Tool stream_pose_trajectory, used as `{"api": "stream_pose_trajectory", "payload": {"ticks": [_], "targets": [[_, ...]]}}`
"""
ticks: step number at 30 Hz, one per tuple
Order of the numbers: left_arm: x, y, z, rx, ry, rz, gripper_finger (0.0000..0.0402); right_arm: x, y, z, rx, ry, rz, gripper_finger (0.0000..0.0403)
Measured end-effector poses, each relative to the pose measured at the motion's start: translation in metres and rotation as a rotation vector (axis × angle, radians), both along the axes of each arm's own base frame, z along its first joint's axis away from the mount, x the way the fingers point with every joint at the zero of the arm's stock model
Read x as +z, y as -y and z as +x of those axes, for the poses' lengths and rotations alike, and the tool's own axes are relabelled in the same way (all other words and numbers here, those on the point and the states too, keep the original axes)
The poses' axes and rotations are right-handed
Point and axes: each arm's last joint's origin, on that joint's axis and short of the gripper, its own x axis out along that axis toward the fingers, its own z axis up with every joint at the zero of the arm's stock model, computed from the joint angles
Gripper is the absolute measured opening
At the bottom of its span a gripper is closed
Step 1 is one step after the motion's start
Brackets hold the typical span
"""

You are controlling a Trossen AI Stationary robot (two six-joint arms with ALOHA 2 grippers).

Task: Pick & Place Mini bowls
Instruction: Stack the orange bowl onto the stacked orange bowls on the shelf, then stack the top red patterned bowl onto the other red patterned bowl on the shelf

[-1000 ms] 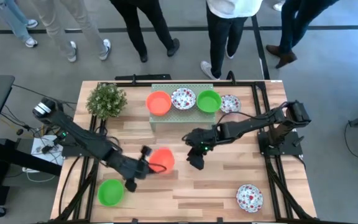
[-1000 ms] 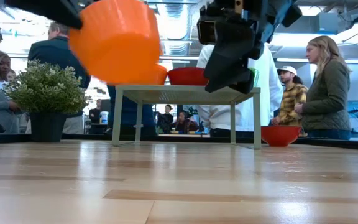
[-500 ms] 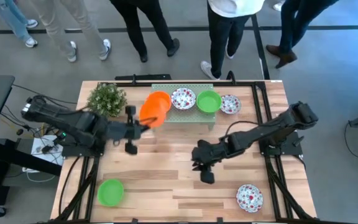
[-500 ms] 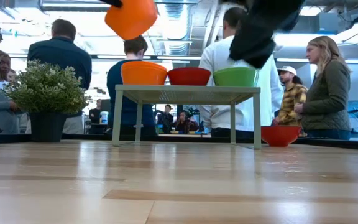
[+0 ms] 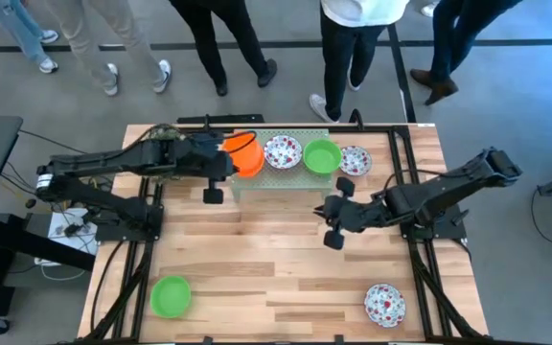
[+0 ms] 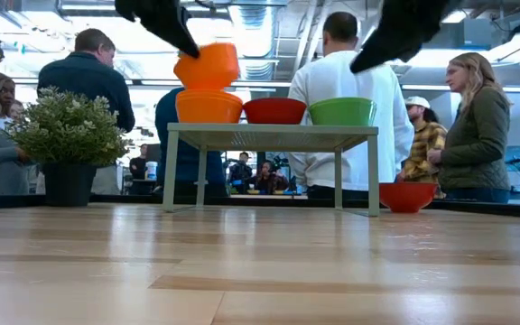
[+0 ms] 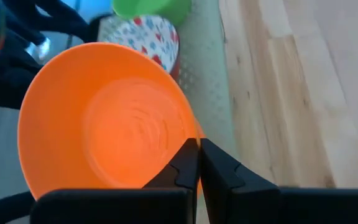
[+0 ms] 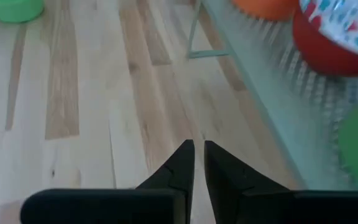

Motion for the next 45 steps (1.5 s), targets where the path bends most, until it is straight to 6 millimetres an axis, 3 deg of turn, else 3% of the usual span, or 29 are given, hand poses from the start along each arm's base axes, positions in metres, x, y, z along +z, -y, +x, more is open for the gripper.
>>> {"api": "stream_pose_trajectory", "payload": {"ticks": [5, 12, 26, 39, 45], "targets": [[-0.014, -0.009, 0.012, -0.030, -0.091, 0.046, 0.0008, -0.020, 0.005, -0.006, -0.001, -0.008, -0.007, 0.0022], [-0.027, -0.009, 0.017, -0.047, -0.187, 0.040, 0.0008, -0.012, 0.013, -0.004, -0.041, 0.057, 0.021, 0.0015], [-0.025, -0.009, 0.015, -0.039, -0.181, 0.048, 0.0022, -0.011, 0.011, -0.002, -0.024, 0.071, 0.044, 0.0015], [-0.023, -0.009, 0.016, 0.013, -0.142, 0.023, 0.0091, -0.011, 0.011, -0.002, -0.017, 0.070, 0.041, 0.0017], [-0.018, 0.002, 0.023, 0.001, -0.067, 0.047, 0.0116, -0.011, 0.011, -0.002, -0.017, 0.070, 0.041, 0.0016]]}}
